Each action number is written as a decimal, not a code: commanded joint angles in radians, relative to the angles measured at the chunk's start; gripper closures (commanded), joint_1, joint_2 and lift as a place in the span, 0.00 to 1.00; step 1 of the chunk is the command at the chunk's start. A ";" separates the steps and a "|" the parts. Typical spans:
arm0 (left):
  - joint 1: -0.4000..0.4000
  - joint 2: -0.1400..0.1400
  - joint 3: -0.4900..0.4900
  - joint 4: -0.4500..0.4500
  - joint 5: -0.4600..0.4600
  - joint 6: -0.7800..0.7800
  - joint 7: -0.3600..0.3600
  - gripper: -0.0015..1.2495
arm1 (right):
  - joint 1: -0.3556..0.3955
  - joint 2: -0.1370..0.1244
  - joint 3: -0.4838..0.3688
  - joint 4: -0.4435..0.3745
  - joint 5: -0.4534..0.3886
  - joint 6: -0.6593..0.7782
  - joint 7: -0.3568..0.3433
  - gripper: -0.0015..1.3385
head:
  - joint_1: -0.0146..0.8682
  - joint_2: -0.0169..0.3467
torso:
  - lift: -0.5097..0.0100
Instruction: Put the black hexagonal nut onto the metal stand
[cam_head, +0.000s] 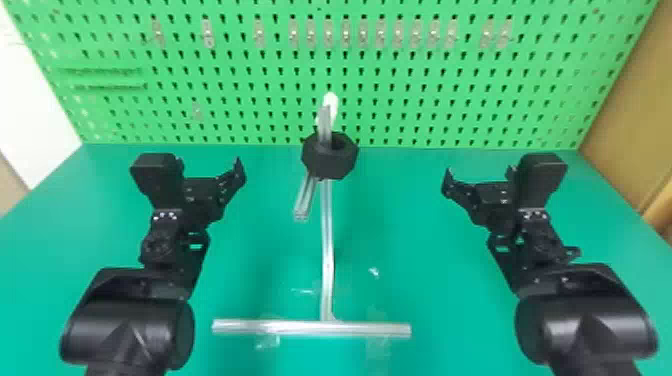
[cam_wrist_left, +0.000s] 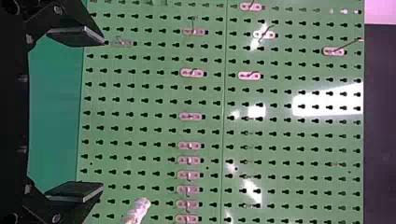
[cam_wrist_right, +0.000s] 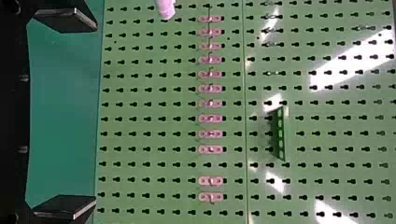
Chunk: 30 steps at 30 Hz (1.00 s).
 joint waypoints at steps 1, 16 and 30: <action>0.002 0.000 0.000 0.000 0.000 0.000 0.000 0.15 | -0.003 -0.005 -0.001 0.000 0.019 0.003 0.000 0.00 | 0.80 0.27 | 0.98; 0.006 0.000 0.005 0.000 0.003 -0.003 0.000 0.15 | -0.007 -0.003 -0.007 -0.015 0.048 0.024 0.000 0.00 | 0.80 0.27 | 0.98; 0.021 -0.009 0.009 0.000 -0.001 -0.012 0.000 0.15 | 0.014 0.003 -0.035 -0.051 0.054 0.034 0.000 0.00 | 0.80 0.27 | 0.98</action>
